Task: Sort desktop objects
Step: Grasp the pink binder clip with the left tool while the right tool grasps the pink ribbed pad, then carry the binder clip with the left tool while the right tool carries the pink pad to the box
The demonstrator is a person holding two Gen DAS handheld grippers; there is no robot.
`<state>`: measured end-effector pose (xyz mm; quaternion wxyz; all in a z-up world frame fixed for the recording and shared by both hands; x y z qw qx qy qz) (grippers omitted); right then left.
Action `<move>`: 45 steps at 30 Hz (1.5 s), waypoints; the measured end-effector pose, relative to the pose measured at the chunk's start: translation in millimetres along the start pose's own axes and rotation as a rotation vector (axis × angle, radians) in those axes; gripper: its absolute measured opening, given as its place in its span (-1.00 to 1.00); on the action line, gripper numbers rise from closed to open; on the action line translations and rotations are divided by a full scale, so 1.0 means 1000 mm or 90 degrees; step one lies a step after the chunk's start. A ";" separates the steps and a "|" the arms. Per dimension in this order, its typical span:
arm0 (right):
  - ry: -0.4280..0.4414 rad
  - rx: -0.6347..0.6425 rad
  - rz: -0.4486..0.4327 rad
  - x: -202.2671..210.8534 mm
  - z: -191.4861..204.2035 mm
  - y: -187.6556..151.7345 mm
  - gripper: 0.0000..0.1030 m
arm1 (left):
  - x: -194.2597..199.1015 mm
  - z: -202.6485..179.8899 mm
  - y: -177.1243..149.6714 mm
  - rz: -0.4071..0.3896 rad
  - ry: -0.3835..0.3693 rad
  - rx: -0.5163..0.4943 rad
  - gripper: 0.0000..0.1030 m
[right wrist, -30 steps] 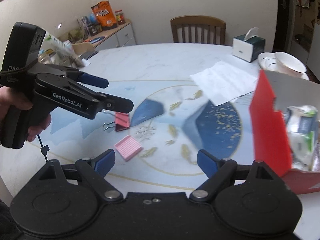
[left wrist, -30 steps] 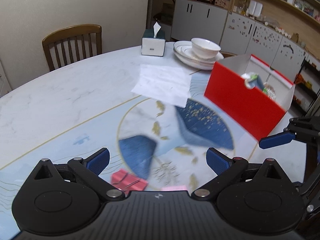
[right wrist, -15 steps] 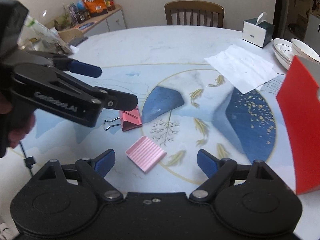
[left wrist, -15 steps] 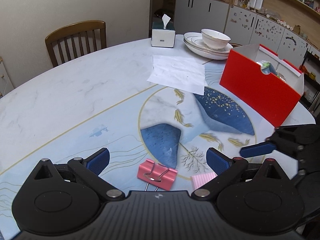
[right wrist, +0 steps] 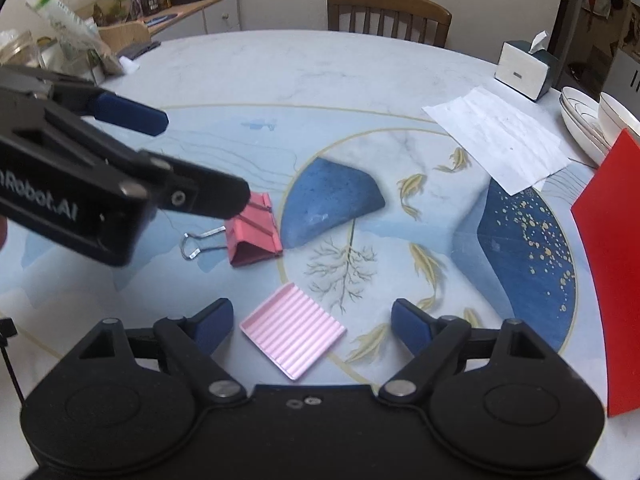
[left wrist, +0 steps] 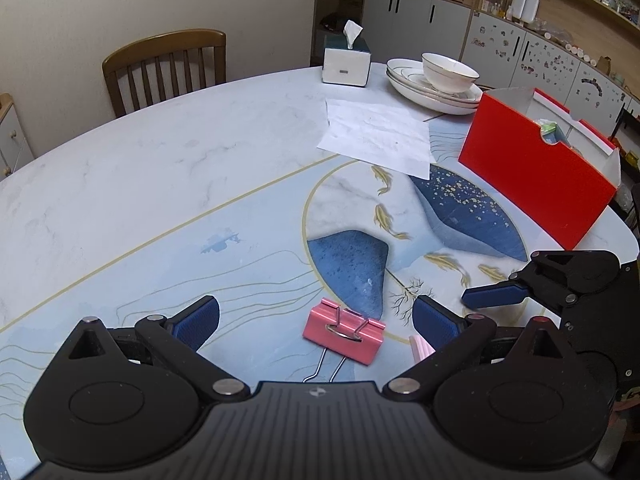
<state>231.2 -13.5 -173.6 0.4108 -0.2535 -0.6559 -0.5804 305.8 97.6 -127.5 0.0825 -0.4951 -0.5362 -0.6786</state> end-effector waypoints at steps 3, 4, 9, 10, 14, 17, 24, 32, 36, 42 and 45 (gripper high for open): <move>0.000 0.004 -0.005 0.000 -0.003 -0.001 0.62 | -0.003 0.001 -0.002 0.006 0.000 -0.001 1.00; 0.001 0.006 -0.004 0.001 -0.003 -0.001 0.62 | -0.005 0.001 -0.003 0.007 0.000 -0.004 1.00; 0.008 0.019 0.002 0.005 -0.009 -0.007 0.58 | -0.006 -0.001 -0.008 0.010 -0.006 -0.022 1.00; 0.010 0.023 0.003 0.006 -0.010 -0.008 0.58 | -0.007 -0.002 -0.009 0.010 -0.009 -0.028 1.00; 0.014 0.027 0.008 0.011 -0.019 -0.014 0.56 | -0.011 -0.008 -0.013 0.017 -0.021 -0.064 1.00; 0.020 0.029 0.008 0.012 -0.024 -0.015 0.48 | -0.019 -0.013 -0.018 0.024 -0.014 -0.099 1.00; 0.047 0.068 0.005 0.015 -0.021 -0.016 0.35 | -0.036 -0.014 -0.026 0.031 -0.004 -0.145 0.99; 0.058 0.083 0.005 0.015 -0.016 -0.014 0.14 | -0.042 -0.022 -0.023 0.028 -0.012 -0.157 0.67; 0.059 0.085 0.004 0.015 -0.015 -0.012 0.10 | -0.041 -0.024 -0.021 0.025 -0.025 -0.151 0.20; 0.065 0.089 0.003 0.015 -0.016 -0.010 -0.15 | -0.039 -0.026 -0.022 0.027 -0.022 -0.145 0.01; 0.067 0.090 0.003 0.015 -0.018 -0.010 -0.16 | -0.038 -0.027 -0.023 0.031 -0.012 -0.137 0.01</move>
Point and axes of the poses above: each gripper's, at about its wrist camera, not at the fingertips, and x roughly against the way its jaws point, z to its left, y to its top, the point moved 5 cm from there along -x, roughly the way its jaws point, and after that the axes turned 1 degree about z, right-handed, at the moved point
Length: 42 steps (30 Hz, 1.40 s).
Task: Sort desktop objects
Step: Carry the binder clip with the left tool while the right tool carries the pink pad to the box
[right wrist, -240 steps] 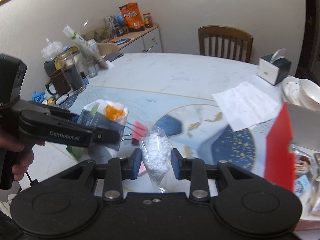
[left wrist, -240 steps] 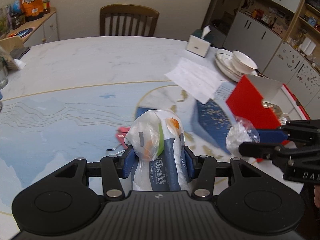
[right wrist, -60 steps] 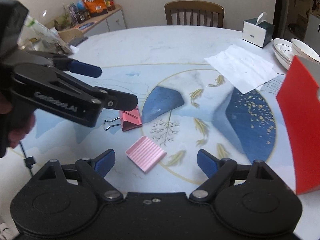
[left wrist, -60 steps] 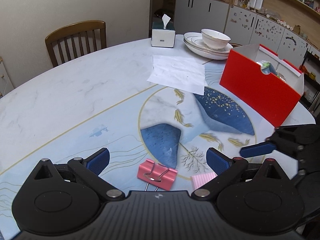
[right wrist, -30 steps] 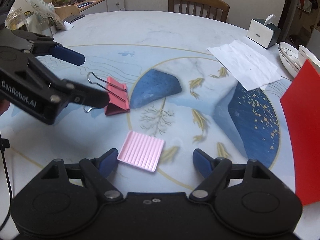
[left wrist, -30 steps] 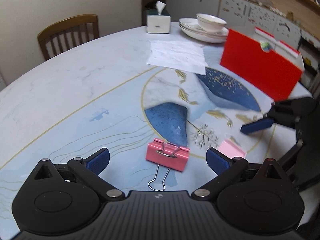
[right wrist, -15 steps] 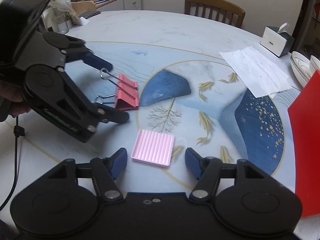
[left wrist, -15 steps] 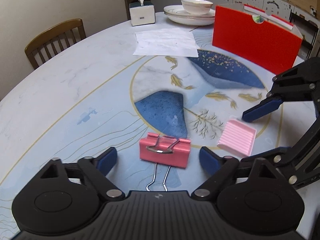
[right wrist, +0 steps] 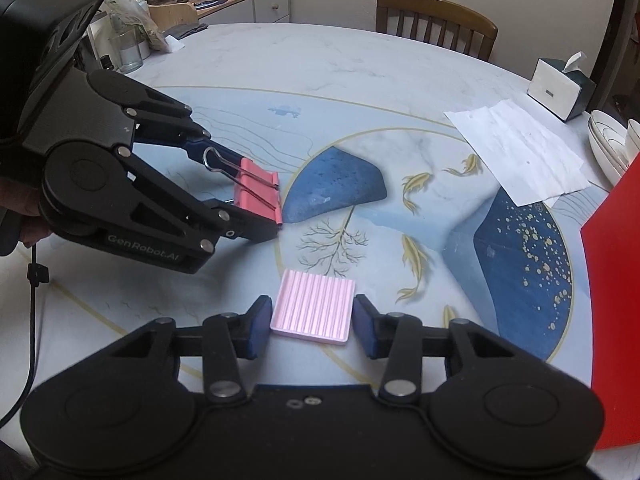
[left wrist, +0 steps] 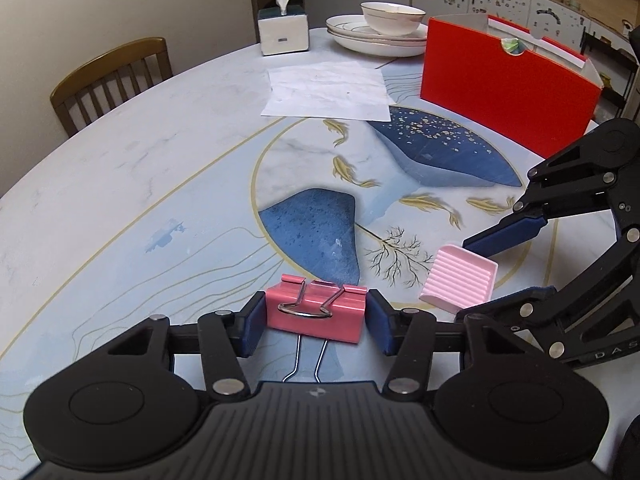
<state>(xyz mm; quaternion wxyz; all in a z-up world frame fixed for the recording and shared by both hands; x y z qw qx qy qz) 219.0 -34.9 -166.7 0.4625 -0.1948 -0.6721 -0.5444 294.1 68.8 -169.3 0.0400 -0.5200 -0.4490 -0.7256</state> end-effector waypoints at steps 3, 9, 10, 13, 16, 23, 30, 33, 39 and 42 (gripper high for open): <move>0.000 -0.004 0.001 0.001 -0.004 -0.001 -0.17 | 0.001 -0.002 0.000 0.007 0.014 0.016 0.00; 0.003 -0.020 0.000 0.009 -0.016 -0.006 -0.17 | 0.006 -0.011 -0.002 0.019 0.024 0.034 -0.01; 0.004 -0.024 -0.001 0.011 -0.018 -0.007 -0.17 | 0.007 -0.013 -0.002 0.019 0.025 0.039 -0.01; 0.008 -0.030 -0.007 0.019 -0.025 -0.010 -0.17 | 0.012 -0.021 0.001 0.023 0.026 0.052 -0.01; 0.011 -0.041 -0.013 0.028 -0.034 -0.013 -0.17 | 0.016 -0.032 0.006 0.029 0.027 0.060 -0.01; 0.015 -0.068 -0.030 0.053 -0.061 -0.018 -0.17 | 0.027 -0.063 0.028 0.021 0.027 0.068 -0.01; 0.028 -0.087 -0.057 0.082 -0.091 -0.022 -0.17 | 0.036 -0.096 0.058 0.007 0.024 0.076 -0.01; 0.033 -0.088 -0.076 0.096 -0.105 -0.022 -0.17 | 0.040 -0.109 0.070 -0.003 0.022 0.087 -0.01; 0.044 -0.097 -0.107 0.120 -0.131 -0.021 -0.17 | 0.044 -0.131 0.096 -0.023 0.021 0.102 -0.01; 0.050 -0.100 -0.122 0.132 -0.143 -0.022 -0.17 | 0.047 -0.143 0.110 -0.037 0.023 0.104 -0.01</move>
Point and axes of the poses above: each gripper's, at about its wrist camera, not at the fingertips, and x roughly against the way its jaws point, z to its left, y to its top, the point moved 5 cm from there along -x, roughly the way its jaws point, and after that the axes turned 1 degree about z, right-handed, at the moved point
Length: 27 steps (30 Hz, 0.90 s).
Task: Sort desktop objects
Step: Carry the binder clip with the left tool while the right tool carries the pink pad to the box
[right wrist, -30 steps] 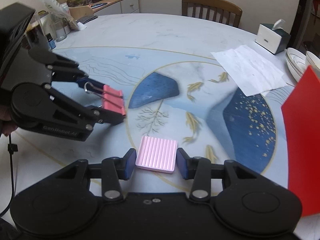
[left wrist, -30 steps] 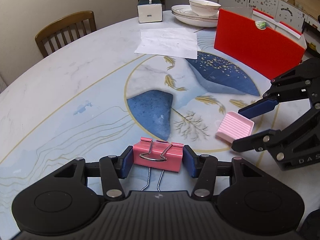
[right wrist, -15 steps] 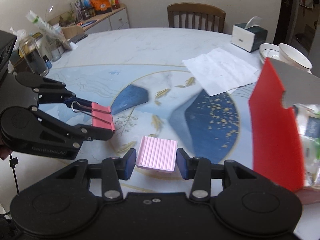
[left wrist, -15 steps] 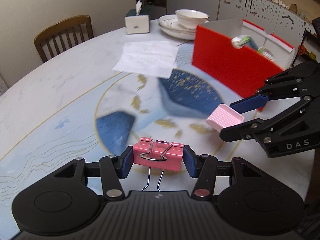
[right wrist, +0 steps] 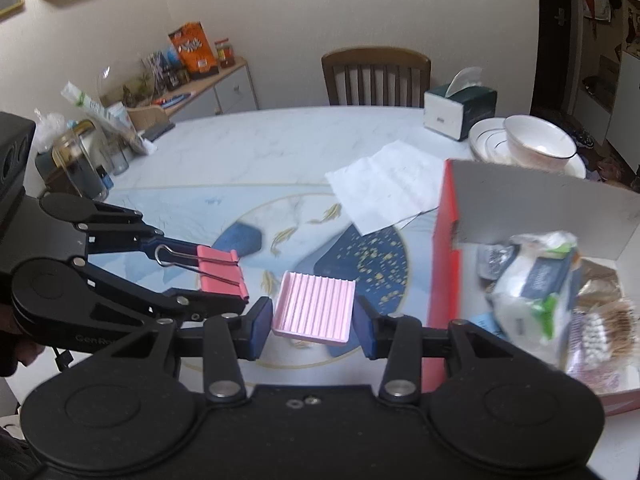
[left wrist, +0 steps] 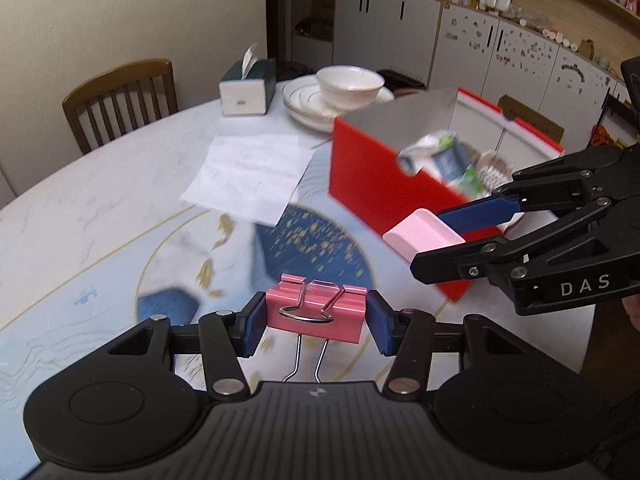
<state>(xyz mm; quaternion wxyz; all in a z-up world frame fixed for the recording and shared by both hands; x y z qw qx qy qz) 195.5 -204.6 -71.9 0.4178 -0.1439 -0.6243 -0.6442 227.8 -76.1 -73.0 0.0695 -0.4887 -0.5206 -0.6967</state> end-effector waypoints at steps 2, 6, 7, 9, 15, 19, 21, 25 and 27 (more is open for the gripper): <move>0.001 -0.001 -0.010 0.008 -0.009 0.002 -0.17 | 0.002 -0.009 0.008 -0.010 0.000 0.004 -0.01; -0.001 -0.011 -0.027 0.023 -0.030 0.004 -0.17 | 0.002 -0.029 0.023 -0.025 -0.002 -0.001 -0.01; -0.003 -0.013 -0.030 0.027 -0.036 0.004 -0.17 | 0.001 -0.034 0.026 -0.027 -0.003 -0.003 -0.01; -0.007 -0.017 -0.036 0.033 -0.048 0.003 -0.17 | -0.001 -0.046 0.033 -0.031 -0.005 -0.011 -0.01; -0.030 -0.031 -0.051 0.053 -0.087 0.000 -0.17 | -0.010 -0.081 0.053 -0.041 -0.017 -0.036 -0.01; -0.050 -0.042 -0.058 0.065 -0.112 -0.004 -0.17 | -0.018 -0.106 0.067 -0.047 -0.028 -0.059 -0.01; -0.060 -0.048 -0.060 0.070 -0.126 -0.006 -0.17 | -0.022 -0.118 0.074 -0.050 -0.034 -0.071 -0.01; -0.080 -0.057 -0.064 0.078 -0.149 -0.010 -0.16 | -0.033 -0.141 0.088 -0.053 -0.042 -0.098 -0.01; -0.088 -0.063 -0.063 0.080 -0.160 -0.013 -0.16 | -0.041 -0.151 0.094 -0.051 -0.043 -0.110 -0.01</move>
Point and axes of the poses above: each gripper's, at about its wrist camera, not at the fingertips, and x roughly against the way its jaws point, z to its left, y to its top, the point moved 5 cm from there along -x, roughly the way its jaws point, and after that the axes turned 1 degree about z, right-handed, at the moved point
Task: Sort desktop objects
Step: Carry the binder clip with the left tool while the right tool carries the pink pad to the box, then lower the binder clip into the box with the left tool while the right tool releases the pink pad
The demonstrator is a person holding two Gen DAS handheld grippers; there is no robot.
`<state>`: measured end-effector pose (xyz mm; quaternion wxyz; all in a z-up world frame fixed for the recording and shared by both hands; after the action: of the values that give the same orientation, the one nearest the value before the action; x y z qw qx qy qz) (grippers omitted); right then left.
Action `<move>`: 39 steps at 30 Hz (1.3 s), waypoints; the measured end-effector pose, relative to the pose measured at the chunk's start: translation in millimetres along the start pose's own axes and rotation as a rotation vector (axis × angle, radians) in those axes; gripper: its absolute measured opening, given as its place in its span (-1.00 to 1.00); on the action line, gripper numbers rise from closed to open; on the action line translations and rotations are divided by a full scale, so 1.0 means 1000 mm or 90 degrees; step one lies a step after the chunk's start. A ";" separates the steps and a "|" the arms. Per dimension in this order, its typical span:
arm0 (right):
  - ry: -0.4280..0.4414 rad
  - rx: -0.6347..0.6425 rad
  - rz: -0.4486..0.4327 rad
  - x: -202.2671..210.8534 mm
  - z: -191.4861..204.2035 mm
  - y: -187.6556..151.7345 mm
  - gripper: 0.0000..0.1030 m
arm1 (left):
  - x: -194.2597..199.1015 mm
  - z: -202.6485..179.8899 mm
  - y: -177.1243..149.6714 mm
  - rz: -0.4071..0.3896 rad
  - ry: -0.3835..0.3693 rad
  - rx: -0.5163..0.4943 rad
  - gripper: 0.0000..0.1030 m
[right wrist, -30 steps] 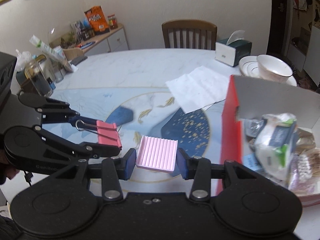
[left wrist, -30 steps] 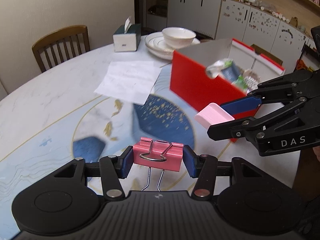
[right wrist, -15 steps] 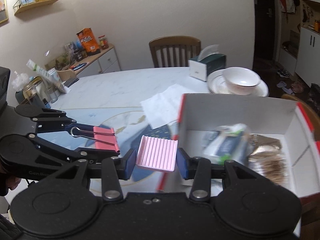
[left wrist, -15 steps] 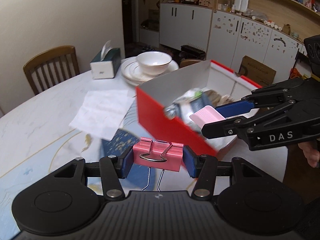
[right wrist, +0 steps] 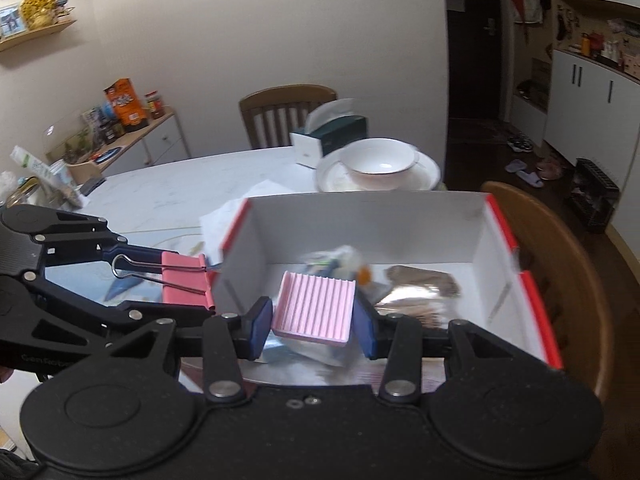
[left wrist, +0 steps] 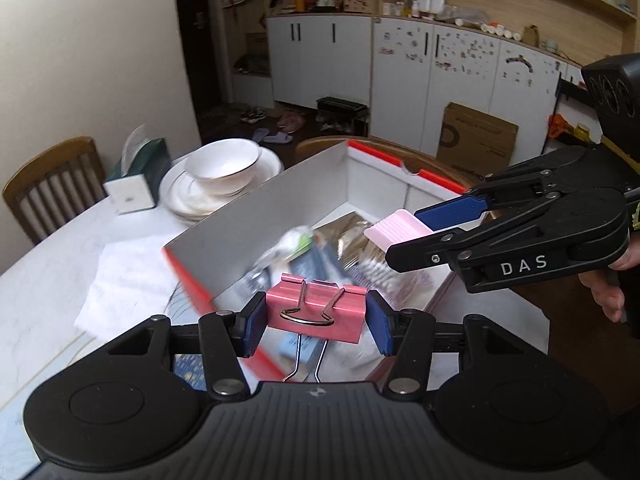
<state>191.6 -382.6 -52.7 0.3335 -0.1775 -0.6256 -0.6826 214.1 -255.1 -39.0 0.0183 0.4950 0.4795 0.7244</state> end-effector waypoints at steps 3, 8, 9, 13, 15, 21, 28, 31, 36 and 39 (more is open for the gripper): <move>-0.011 -0.006 0.003 0.000 -0.014 -0.002 -0.16 | -0.012 -0.010 0.010 0.003 -0.006 -0.012 -0.01; -0.024 -0.010 0.011 -0.007 -0.033 -0.003 -0.17 | -0.034 -0.020 0.023 0.016 -0.011 -0.028 -0.01; -0.026 -0.009 0.012 -0.008 -0.037 -0.002 -0.17 | -0.037 -0.022 0.024 0.016 -0.011 -0.031 -0.01; -0.038 -0.002 0.018 -0.017 -0.050 0.003 -0.17 | -0.049 -0.027 0.034 0.017 -0.017 -0.046 -0.01; -0.046 0.005 0.022 -0.024 -0.055 0.006 -0.17 | -0.058 -0.030 0.038 0.021 -0.014 -0.056 -0.01; -0.056 0.043 0.049 -0.053 -0.067 0.020 -0.16 | -0.081 -0.031 0.045 0.036 -0.023 -0.056 -0.01; -0.045 0.059 0.090 -0.085 -0.078 0.033 -0.16 | -0.106 -0.034 0.050 0.061 -0.029 -0.062 0.00; -0.030 0.061 0.105 -0.096 -0.080 0.036 -0.16 | -0.116 -0.035 0.049 0.076 -0.033 -0.065 -0.01; -0.022 0.071 0.125 -0.107 -0.078 0.034 -0.16 | -0.127 -0.035 0.042 0.098 -0.037 -0.066 0.00; -0.018 0.069 0.134 -0.113 -0.078 0.033 -0.16 | -0.132 -0.032 0.039 0.110 -0.039 -0.061 0.00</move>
<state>307.9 -431.9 -115.2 0.4032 -0.2336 -0.6441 -0.6067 274.9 -364.2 -105.1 -0.0057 0.5547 0.3989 0.7302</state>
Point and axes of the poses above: each gripper's, at about its wrist camera, not at the fingertips, and x roughly against the way its jaws point, z to its left, y to its top, the point moved 5 cm from there along -x, roughly the way its jaws point, and after that the axes turned 1 degree about z, right-handed, at the moved point
